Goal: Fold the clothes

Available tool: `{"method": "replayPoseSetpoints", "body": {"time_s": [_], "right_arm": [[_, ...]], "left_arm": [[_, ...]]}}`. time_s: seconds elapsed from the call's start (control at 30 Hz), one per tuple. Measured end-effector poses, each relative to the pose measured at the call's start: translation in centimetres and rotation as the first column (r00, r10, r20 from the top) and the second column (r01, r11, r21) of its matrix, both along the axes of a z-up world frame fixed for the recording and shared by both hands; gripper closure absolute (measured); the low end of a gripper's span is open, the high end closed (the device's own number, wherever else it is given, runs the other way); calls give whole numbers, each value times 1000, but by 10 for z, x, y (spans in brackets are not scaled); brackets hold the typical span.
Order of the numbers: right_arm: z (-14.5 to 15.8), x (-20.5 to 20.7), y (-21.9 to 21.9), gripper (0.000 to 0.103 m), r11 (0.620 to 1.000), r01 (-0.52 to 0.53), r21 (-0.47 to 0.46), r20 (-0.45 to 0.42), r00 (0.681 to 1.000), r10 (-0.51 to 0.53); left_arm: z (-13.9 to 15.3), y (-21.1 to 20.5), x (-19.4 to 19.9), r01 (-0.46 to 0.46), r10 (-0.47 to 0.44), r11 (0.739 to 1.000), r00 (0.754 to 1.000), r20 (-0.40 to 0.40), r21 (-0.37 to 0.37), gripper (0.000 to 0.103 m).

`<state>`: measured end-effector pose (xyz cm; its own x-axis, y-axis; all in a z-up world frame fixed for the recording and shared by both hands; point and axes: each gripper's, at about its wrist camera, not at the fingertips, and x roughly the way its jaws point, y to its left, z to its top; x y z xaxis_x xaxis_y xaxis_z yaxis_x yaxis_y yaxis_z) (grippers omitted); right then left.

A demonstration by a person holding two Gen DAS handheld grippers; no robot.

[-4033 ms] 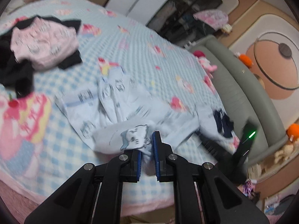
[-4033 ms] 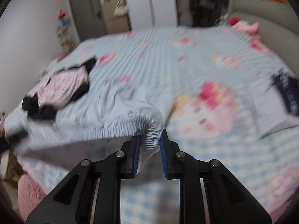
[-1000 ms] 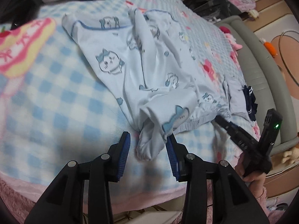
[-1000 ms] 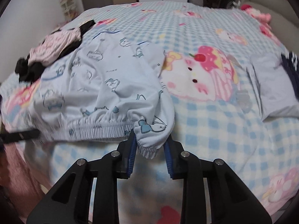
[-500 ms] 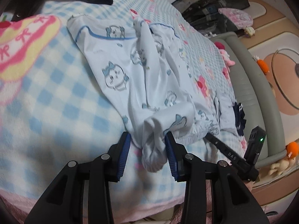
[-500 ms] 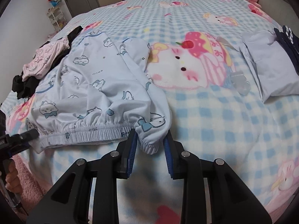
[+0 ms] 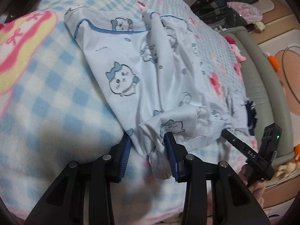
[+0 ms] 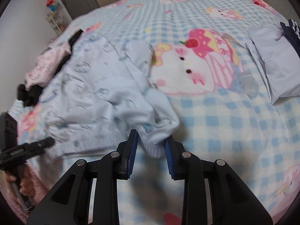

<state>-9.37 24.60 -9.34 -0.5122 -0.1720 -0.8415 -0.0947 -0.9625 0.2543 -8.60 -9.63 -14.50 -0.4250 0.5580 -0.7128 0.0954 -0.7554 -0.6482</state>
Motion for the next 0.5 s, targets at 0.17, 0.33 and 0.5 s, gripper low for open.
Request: {"method": "replayPoseSetpoints", "body": {"time_s": [0.17,0.33,0.5], "right_arm": [[-4,-5,0,74,1000,-26,-2,33,999,26],[-17,-18,3,74,999,-18,-37,35,999,19],[-19,-37,-5,75,998,-58,9,19,998,58]], "left_arm": [[-3,4,12,23,-24,997,1000,14,69,64],[-4,10,3,16,-17,999,1000,22,42,66],[-4,16,-6,9,-9,1000,999,30,16,83]]}}
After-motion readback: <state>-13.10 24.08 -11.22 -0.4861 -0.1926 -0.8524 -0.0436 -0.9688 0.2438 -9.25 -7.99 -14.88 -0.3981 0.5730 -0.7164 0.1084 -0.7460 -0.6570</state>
